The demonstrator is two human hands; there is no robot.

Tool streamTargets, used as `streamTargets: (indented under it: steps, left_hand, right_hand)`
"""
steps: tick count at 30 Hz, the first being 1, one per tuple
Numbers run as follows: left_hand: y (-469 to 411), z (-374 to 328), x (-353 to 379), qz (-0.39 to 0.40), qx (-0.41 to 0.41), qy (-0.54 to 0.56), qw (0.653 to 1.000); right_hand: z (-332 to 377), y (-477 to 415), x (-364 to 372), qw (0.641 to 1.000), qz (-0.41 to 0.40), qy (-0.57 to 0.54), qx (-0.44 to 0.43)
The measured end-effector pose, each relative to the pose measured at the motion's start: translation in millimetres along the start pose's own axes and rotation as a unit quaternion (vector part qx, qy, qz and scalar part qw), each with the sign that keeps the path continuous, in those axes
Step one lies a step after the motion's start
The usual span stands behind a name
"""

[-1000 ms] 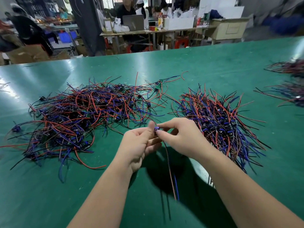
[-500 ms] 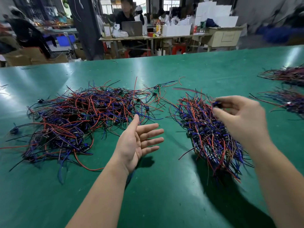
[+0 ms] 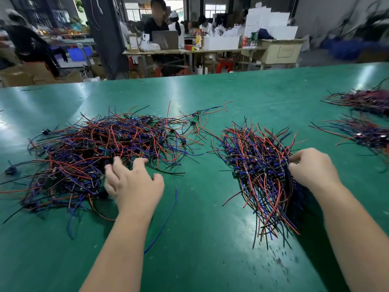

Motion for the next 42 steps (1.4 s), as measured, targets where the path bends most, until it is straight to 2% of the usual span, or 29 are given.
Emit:
streamTargets:
  steps: [5, 9, 11, 13, 15, 17, 20, 23, 25, 27, 30, 33, 35, 36, 40, 42]
  left_hand:
    - [-7.3, 16.4, 8.7, 0.144, -0.072, -0.139, 0.977]
    - [-10.2, 14.4, 7.0, 0.094, -0.053, -0.157, 0.982]
    - [-11.3, 11.6, 6.1, 0.065, -0.038, -0.103, 0.992]
    - [-11.0, 6.0, 5.0, 0.028, -0.007, 0.025, 0.999]
    - [-6.3, -3.4, 1.3, -0.022, 0.048, 0.173, 0.984]
    - [2.0, -14.7, -4.4, -0.066, 0.118, 0.259, 0.956]
    - [13.0, -31.1, -8.7, -0.048, 0.208, 0.323, 0.922]
    - [20.2, -39.6, -10.4, -0.013, 0.301, 0.298, 0.906]
    - [23.8, -41.0, -10.0, 0.012, 0.341, 0.292, 0.894]
    - [26.4, -42.3, -7.8, 0.043, 0.355, 0.307, 0.882]
    - [28.2, -42.4, -4.4, 0.066, 0.33, 0.361, 0.869]
    - [25.4, -37.9, -2.5, 0.045, 0.279, 0.36, 0.889]
    - [23.3, -36.3, -0.9, 0.07, 0.226, 0.369, 0.899]
    - [22.5, -36.3, 0.6, 0.097, 0.197, 0.393, 0.893]
    - [26.6, -43.4, 0.5, 0.203, 0.105, 0.498, 0.836]
    - [30.8, -46.3, 0.3, 0.255, 0.047, 0.564, 0.784]
  right_hand:
    - [40.7, 16.6, -2.7, 0.995, -0.036, -0.029, -0.085]
    - [82.9, 33.1, 3.9, 0.983, -0.032, -0.078, -0.162]
    - [102.5, 41.4, 10.8, 0.975, -0.023, -0.094, -0.201]
    - [119.0, 50.3, 19.5, 0.96, -0.011, -0.127, -0.248]
    - [129.6, 63.5, 29.5, 0.934, -0.006, -0.187, -0.303]
    - [133.0, 78.9, 41.3, 0.91, 0.014, -0.252, -0.329]
    - [131.8, 92.5, 58.2, 0.884, 0.105, -0.359, -0.281]
    - [133.5, 94.9, 64.2, 0.82, 0.22, -0.485, -0.208]
    - [134.1, 95.8, 65.5, 0.792, 0.256, -0.521, -0.19]
    - [133.3, 96.3, 67.1, 0.782, 0.273, -0.535, -0.166]
    - [131.7, 93.5, 68.1, 0.759, 0.276, -0.578, -0.114]
    - [129.5, 89.3, 65.9, 0.757, 0.258, -0.592, -0.1]
    - [127.8, 87.1, 64.7, 0.748, 0.246, -0.611, -0.086]
    - [127.2, 85.7, 64.3, 0.737, 0.241, -0.627, -0.073]
    - [125.9, 80.6, 60.9, 0.682, 0.236, -0.692, -0.013]
    - [125.7, 78.7, 59.2, 0.655, 0.239, -0.716, 0.011]
Point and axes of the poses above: each hand's wrist, its own y-axis away from the middle knuckle, its own x-axis out of the palm, z = x × y, the point moved 2 cm from there along -y, towards the middle knuckle, and after that the axes turned 6 degrees about -y, right-handed, at the moved point
